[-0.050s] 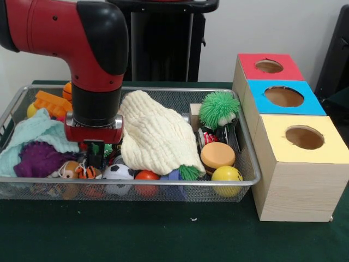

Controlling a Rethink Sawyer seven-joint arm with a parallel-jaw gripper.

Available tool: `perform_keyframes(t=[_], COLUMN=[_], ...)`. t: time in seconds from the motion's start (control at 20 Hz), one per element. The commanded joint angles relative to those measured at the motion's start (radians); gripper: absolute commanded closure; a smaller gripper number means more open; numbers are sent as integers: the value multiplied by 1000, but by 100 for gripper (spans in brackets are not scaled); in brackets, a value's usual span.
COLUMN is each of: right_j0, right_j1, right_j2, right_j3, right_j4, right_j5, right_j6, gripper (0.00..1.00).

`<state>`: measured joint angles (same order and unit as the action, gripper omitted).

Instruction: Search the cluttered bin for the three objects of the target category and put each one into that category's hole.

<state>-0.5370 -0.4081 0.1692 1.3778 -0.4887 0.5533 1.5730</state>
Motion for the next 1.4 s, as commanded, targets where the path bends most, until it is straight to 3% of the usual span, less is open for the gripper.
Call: perform_keyframes(t=[0.05, 0.5, 0.8, 0.85, 1.4], right_j0=[-28, -26, -28, -26, -18], right_j1=[-129, -252, -251, -249, -181], right_j2=[110, 125, 127, 126, 112], right_j3=[121, 134, 143, 143, 133], right_j4=[42, 128, 107, 102, 54], right_j5=[84, 276, 246, 237, 155], right_j6=[-77, -96, -104, -100, -56], gripper=[100, 100, 100, 0, 0])
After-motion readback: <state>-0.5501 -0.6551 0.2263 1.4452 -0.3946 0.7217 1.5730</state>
